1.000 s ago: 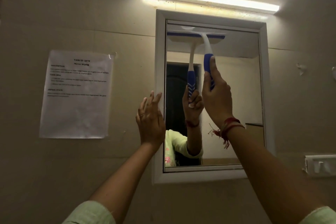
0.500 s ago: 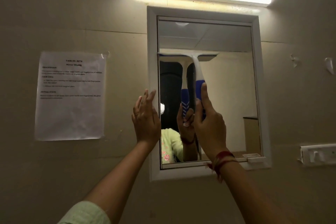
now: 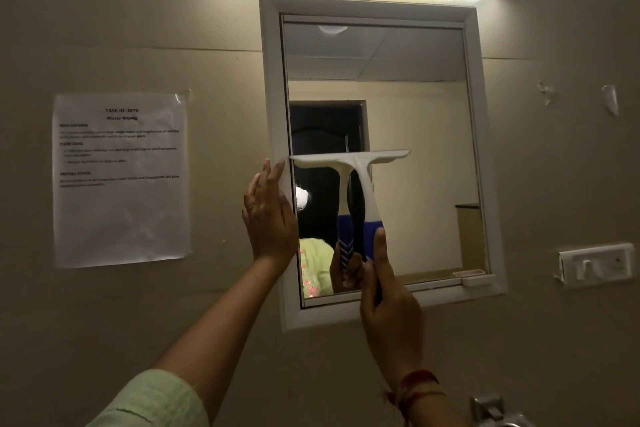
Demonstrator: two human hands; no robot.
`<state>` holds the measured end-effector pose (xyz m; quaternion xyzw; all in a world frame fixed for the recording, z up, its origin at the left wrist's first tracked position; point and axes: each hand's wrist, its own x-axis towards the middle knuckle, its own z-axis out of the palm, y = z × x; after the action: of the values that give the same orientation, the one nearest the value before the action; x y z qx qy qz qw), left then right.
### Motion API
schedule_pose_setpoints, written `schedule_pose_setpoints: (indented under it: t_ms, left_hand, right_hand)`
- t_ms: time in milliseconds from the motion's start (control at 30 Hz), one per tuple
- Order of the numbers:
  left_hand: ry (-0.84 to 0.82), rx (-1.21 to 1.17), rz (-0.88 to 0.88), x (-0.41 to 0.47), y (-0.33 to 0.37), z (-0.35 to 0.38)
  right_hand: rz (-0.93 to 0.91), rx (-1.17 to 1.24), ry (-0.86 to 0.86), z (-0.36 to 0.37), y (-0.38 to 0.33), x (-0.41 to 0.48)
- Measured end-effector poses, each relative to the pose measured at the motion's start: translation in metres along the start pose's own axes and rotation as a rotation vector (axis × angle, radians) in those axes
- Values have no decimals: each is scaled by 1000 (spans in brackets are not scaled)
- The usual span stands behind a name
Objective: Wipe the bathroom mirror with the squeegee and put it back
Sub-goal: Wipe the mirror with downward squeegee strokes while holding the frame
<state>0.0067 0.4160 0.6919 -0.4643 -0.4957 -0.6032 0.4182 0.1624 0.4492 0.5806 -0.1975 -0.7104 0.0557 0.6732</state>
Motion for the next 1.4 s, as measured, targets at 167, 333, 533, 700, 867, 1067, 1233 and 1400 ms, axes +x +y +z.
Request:
schedule_pose_setpoints:
  t_ms: [167,333,533,700,867,1067,1233,1400]
  left_hand:
    - [-1,-6,24,0,-1,0]
    - [-9,-75,35,1,-5,1]
    - [9,-78,43,1,-7,3]
    - [18,-54,51,0,-7,4]
    - [15,-5,28,-1,-5,3]
    - [1,44,14,-1,0,0]
    - [0,57,6,-2,2,0]
    - [1,52,1,-1,5,-3]
  right_hand:
    - [34,14,-16,3,9,-33]
    - [68,-18,-87,-1,16,-61]
    - [68,11,-139,-3,30,-99]
    - [82,26,-208,-5,40,-132]
    - [61,-49,-188,-7,48,-149]
    - [125,-83,-207,-10,48,-164]
    - [120,-88,-189,-18,55,-178]
    - [200,167,80,-34,31,-139]
